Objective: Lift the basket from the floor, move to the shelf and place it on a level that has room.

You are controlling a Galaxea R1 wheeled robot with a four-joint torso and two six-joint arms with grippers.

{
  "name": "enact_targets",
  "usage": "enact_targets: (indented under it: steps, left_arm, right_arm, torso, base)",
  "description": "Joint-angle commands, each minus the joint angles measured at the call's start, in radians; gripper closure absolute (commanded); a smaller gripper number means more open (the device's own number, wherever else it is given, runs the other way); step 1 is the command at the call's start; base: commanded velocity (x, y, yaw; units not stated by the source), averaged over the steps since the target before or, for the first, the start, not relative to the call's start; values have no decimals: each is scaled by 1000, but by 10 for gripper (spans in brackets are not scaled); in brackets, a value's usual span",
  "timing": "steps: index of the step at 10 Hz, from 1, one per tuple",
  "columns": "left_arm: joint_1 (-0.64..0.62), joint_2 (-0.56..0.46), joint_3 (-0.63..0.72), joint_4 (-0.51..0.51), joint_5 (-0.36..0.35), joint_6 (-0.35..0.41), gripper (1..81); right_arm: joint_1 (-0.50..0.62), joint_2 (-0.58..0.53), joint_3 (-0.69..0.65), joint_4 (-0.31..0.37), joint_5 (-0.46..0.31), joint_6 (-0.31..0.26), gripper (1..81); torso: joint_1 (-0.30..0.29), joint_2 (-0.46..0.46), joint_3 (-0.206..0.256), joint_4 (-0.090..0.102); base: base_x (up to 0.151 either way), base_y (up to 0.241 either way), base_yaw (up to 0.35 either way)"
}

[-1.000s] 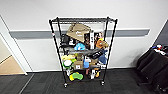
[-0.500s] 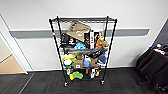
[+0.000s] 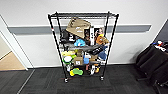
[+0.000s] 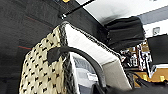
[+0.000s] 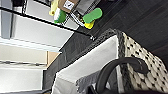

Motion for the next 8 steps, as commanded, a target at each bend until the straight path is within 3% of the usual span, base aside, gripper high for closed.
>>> enact_targets:
  steps: [1,5,8]
  left_arm:
    - [-77,-34,52,-3,14,-4,811]
    - [-43,-83,70,-3,-39,-5,811]
    - [-43,-71,84,-2,-44,-2,811]
  right_arm:
    - [94,-20,74,-18,-32,0,811]
    - [94,11,66,-31,-47,-2,811]
    - [88,8,70,-31,-46,-2,811]
  torso:
    - [0,-1,0,0]
    - [-2,0,0,0]
    - [-2,0,76,0]
  base:
    - [0,0,0]
    - [0,0,0]
    - [0,0,0]
